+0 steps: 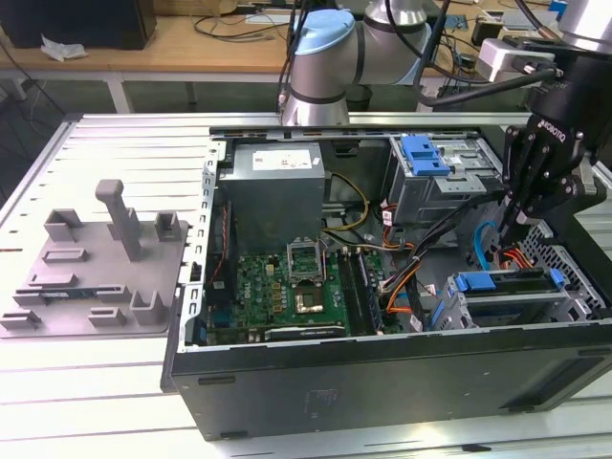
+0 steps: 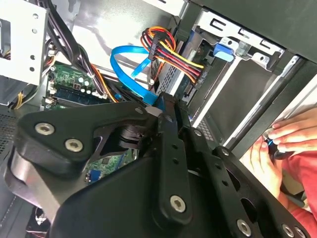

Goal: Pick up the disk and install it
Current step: 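Insert the second disk wire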

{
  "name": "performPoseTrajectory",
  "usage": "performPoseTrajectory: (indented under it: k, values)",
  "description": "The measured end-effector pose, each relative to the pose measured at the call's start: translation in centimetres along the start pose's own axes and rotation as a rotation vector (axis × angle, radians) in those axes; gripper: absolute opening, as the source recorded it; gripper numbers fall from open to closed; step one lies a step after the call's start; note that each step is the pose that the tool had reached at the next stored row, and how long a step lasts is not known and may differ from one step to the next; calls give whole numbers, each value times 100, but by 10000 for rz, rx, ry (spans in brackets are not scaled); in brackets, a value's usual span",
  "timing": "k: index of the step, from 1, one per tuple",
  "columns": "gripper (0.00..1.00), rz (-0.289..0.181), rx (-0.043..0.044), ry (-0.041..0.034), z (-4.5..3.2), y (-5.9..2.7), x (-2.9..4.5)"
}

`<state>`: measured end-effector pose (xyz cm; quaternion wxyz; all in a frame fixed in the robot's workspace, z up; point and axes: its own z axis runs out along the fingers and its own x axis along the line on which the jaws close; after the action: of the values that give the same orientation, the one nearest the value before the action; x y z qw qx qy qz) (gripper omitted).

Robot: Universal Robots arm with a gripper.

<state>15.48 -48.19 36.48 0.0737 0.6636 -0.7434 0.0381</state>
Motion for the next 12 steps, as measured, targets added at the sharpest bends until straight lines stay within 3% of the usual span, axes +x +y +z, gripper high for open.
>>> performPoseTrajectory:
  k: [9, 12]
  values:
    - [16, 95, -16, -9, 1, -1, 0]
    - [16, 77, 102, -153, 4, -3, 23]
